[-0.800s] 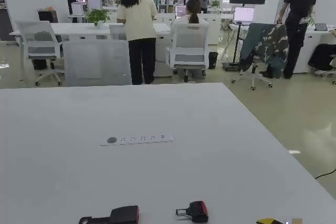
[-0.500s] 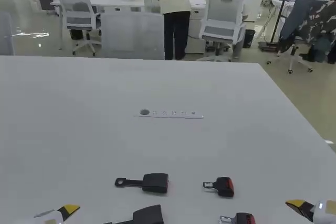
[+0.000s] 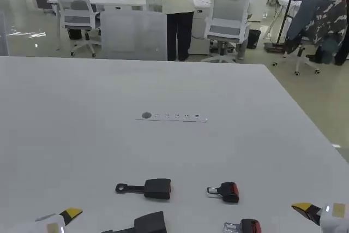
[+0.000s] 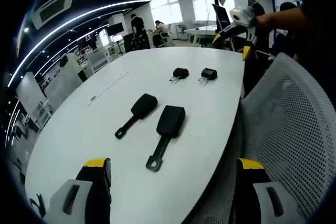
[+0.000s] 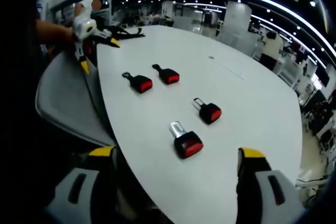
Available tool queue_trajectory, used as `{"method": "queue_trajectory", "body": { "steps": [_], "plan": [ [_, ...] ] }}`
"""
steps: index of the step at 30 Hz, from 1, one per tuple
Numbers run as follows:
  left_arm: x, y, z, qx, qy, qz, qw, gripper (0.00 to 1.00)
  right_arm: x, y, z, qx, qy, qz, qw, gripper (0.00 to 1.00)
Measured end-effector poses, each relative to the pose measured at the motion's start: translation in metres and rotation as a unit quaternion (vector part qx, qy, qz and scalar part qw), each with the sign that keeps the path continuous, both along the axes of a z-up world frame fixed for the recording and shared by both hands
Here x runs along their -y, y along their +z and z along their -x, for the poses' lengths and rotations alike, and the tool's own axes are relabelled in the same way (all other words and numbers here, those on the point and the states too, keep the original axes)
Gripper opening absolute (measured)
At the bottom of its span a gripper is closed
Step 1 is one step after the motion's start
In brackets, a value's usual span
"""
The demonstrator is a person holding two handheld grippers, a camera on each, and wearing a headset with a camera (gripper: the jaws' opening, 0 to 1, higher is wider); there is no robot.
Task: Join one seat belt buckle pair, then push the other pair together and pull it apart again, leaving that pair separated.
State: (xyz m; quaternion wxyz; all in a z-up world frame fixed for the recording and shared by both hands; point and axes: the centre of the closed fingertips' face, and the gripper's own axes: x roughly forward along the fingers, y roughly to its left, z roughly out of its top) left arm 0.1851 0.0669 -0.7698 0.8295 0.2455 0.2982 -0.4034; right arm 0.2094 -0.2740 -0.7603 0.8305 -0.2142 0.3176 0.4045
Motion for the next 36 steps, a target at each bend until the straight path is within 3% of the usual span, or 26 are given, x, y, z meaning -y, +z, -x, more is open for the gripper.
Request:
{"method": "queue_trajectory", "body": {
  "steps": [5, 9, 13, 16, 22, 26, 29, 36],
  "plan": [
    [-0.001, 0.002, -0.003, 0.003, -0.007, -0.006, 1.0, 1.0, -0.004, 0.0, 0.0, -0.002, 0.011, 0.005, 0.9999, 0.97],
    [0.0, 0.006, -0.006, 0.008, -0.003, 0.002, 1.0, 1.0, -0.008, 0.001, 0.001, -0.002, 0.014, 0.003, 0.9999, 0.98],
    [0.0, 0.004, -0.005, 0.005, -0.004, 0.002, 1.0, 1.0, -0.012, -0.001, 0.004, -0.005, 0.022, 0.009, 0.9997, 0.98],
    [0.002, 0.001, 0.001, -0.007, -0.007, -0.001, 1.0, 1.0, -0.014, 0.0, 0.003, -0.007, 0.021, 0.007, 0.9997, 0.98],
    [-0.001, 0.005, 0.0, -0.006, -0.003, -0.002, 1.0, 1.0, -0.022, 0.009, 0.0, -0.001, 0.015, -0.011, 0.9998, 0.98],
    [-0.005, 0.004, 0.0, -0.007, 0.002, -0.001, 1.0, 1.0, -0.024, 0.007, 0.0, -0.002, 0.019, -0.01, 0.9998, 0.98],
    [-0.008, 0.002, 0.005, -0.012, -0.004, -0.013, 0.9998, 1.0, -0.024, 0.004, -0.001, -0.003, 0.018, -0.01, 0.9998, 0.98],
    [-0.008, 0.003, 0.003, -0.009, -0.001, -0.008, 0.9999, 1.0, -0.018, 0.002, -0.003, -0.006, 0.018, 0.0, 0.9998, 0.97]
  ]
}}
